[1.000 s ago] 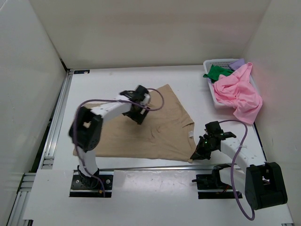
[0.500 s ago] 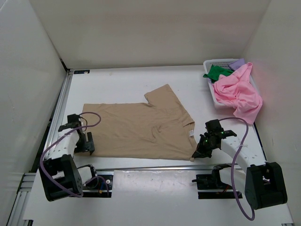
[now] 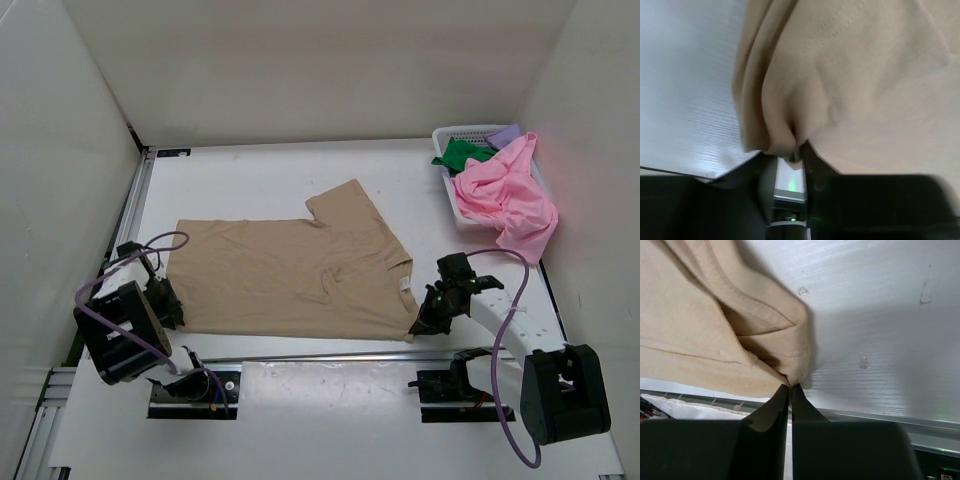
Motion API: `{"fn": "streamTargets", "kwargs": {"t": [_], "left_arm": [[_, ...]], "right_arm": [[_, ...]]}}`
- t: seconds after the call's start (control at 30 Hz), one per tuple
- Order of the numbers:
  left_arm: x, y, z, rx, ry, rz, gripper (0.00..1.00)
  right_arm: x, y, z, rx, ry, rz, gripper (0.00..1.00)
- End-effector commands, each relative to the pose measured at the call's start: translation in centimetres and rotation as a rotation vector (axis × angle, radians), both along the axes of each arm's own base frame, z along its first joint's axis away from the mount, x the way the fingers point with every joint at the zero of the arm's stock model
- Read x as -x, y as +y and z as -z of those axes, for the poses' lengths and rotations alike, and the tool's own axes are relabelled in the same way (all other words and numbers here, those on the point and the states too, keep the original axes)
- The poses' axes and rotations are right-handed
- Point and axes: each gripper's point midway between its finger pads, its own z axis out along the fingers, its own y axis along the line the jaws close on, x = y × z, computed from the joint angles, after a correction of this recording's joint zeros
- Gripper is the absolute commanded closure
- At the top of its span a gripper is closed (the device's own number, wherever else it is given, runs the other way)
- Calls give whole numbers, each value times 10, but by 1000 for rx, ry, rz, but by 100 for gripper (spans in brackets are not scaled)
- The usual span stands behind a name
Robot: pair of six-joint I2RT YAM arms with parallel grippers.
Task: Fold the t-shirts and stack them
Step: Fold the flattened tshirt in 1/3 of the way, then grap the side of the flattened tshirt furthest away from the robot with both arms
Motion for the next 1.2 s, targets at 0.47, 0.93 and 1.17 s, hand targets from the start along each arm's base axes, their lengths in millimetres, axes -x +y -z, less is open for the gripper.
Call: {"fn": "streamTargets", "kwargs": {"t": [0.47, 0.93, 1.17], "left_arm": [[57, 37, -11, -319, -27, -123, 63], [-25, 122, -131, -455, -130, -218, 0], [-138, 96, -96, -252, -224, -13, 0]], "right_arm": [[30, -26, -33, 97, -4, 207, 95], [-135, 13, -150, 143, -259, -142, 15], [-316, 82, -162, 89, -342, -233, 15]]}}
